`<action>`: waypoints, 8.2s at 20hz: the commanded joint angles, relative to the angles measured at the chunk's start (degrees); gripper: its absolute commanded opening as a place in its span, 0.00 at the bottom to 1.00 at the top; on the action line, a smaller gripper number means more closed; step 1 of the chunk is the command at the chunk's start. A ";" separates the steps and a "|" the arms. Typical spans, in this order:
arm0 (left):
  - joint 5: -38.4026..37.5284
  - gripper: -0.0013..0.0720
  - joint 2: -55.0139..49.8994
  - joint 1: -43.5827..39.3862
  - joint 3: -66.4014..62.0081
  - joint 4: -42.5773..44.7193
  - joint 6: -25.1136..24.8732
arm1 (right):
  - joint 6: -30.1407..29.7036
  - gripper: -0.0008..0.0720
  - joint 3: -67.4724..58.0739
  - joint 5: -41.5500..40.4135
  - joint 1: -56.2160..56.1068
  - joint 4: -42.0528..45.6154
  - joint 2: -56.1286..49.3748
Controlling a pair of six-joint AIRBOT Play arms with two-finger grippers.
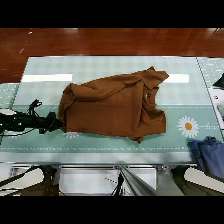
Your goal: Fold the shirts.
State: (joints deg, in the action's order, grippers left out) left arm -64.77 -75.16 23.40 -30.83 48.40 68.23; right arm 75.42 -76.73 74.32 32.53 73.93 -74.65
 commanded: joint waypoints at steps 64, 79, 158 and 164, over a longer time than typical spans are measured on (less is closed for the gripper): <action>-16.22 0.06 23.06 -4.55 -41.40 8.07 12.48 | 8.02 0.05 -30.40 19.41 -22.53 6.05 -2.38; 23.98 0.06 -16.04 -16.63 -44.41 4.04 5.95 | 16.48 0.05 -30.40 -15.23 -27.23 3.08 -32.30; -10.51 0.06 3.56 -3.76 -18.53 -13.70 -13.07 | -7.08 0.05 32.06 -10.69 -7.61 -22.45 14.58; -2.16 0.06 -4.68 -8.76 -25.73 -15.02 -7.89 | -3.69 0.05 20.17 -28.39 -18.12 -22.56 1.22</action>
State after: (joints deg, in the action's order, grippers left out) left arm -70.11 -76.16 16.60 -53.30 34.92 58.15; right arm 68.90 -51.27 56.34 18.04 53.49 -67.99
